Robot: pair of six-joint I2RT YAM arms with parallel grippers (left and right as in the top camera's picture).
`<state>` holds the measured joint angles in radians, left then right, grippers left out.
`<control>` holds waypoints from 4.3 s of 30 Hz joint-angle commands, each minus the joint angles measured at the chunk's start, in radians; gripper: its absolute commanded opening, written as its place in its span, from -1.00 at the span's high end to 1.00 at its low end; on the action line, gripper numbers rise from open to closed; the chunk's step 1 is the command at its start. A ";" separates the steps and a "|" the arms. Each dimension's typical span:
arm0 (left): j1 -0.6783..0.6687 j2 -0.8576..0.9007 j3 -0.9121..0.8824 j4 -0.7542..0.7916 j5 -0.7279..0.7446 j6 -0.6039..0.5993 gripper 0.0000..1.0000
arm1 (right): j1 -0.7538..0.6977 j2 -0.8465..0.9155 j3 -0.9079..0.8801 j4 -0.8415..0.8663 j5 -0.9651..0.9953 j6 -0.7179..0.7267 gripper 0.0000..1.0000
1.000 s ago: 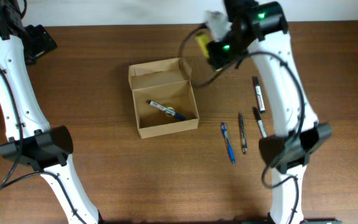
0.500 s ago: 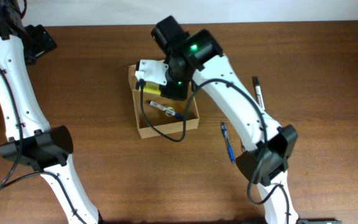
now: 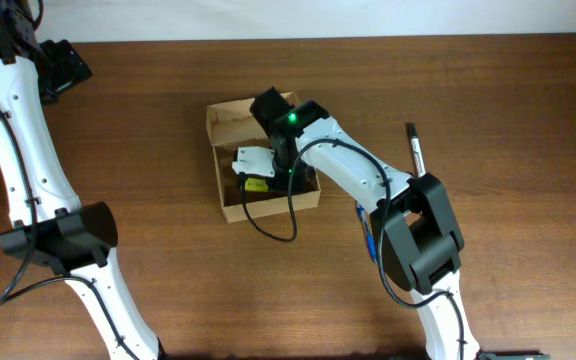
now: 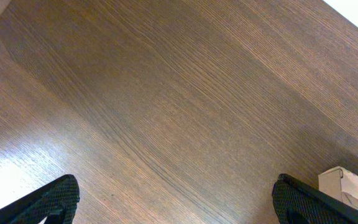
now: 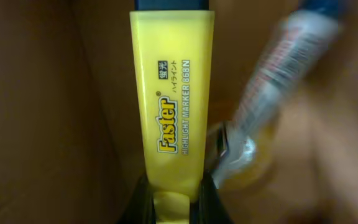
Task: Pack container
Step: 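Place the yellow highlighter into the box and release, then grasp the black-capped whiteboard marker with the right gripper, then drop the black-capped marker into the box with the right gripper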
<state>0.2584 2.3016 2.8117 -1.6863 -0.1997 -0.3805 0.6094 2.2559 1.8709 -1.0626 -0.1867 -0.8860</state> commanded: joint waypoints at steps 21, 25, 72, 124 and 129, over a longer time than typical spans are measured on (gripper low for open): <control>0.005 0.007 0.003 -0.001 -0.014 0.016 -1.00 | -0.098 -0.034 0.919 -0.456 0.277 0.770 0.03; 0.005 0.006 0.003 -0.001 -0.014 0.016 -1.00 | -0.244 -0.031 0.890 -0.502 0.277 0.800 0.00; 0.005 0.006 0.003 -0.001 -0.014 0.016 -1.00 | -0.595 -0.008 -0.188 0.074 0.203 0.862 0.92; 0.005 0.007 0.003 -0.001 -0.014 0.016 -1.00 | 0.004 0.028 0.081 -0.021 -0.012 0.061 0.93; 0.005 0.007 0.003 -0.001 -0.014 0.016 -1.00 | 0.004 0.029 0.090 -0.023 0.059 0.154 0.50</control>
<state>0.2584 2.3016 2.8117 -1.6867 -0.1997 -0.3805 0.6170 2.2753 1.9556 -1.0847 -0.1852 -0.8089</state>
